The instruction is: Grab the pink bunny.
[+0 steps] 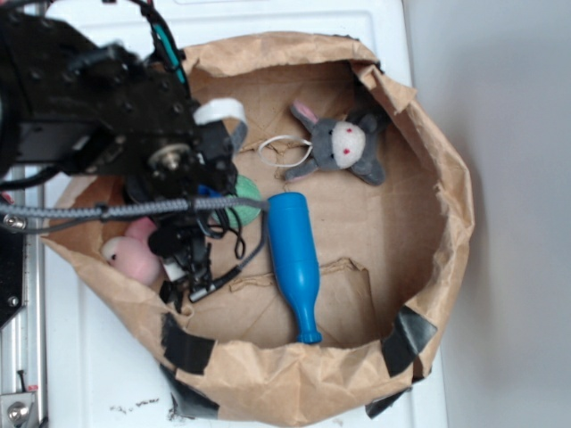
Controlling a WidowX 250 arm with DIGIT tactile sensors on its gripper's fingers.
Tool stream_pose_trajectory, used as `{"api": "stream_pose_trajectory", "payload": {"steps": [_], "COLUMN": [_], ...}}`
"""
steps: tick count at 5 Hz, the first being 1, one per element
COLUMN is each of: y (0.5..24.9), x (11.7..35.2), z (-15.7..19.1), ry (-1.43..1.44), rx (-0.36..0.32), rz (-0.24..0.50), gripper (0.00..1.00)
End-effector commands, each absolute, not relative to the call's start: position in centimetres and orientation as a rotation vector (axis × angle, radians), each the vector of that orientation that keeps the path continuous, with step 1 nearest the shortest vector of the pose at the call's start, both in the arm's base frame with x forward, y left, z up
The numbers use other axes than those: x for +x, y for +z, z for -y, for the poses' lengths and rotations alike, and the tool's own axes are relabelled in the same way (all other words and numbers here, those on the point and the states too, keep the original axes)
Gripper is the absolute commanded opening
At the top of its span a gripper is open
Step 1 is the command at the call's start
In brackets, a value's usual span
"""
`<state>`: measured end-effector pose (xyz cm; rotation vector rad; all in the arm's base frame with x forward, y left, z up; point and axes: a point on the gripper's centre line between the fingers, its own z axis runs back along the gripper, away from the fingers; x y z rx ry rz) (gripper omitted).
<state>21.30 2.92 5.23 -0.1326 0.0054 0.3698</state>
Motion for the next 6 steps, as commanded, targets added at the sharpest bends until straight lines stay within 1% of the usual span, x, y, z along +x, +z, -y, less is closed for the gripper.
{"api": "stream_pose_trajectory", "payload": {"steps": [1,2,3,4,5,6], "y": [13.0,15.3,17.9,19.8,20.9,21.2], "x": [22.7,22.9,22.5,22.4,22.5,22.2], "z": [-2.8,-2.4,-1.5,-0.4,0.0,0.4], "ry": [0.134,0.056,-0.059,-0.1,-0.114,-0.075], "rx": [-0.11,-0.033,0.026,0.05,-0.003,0.008], "rz": [0.05,0.081,0.151,0.19,0.19,0.195], "gripper": [0.0,0.0,0.0,0.0,0.0,0.0]}}
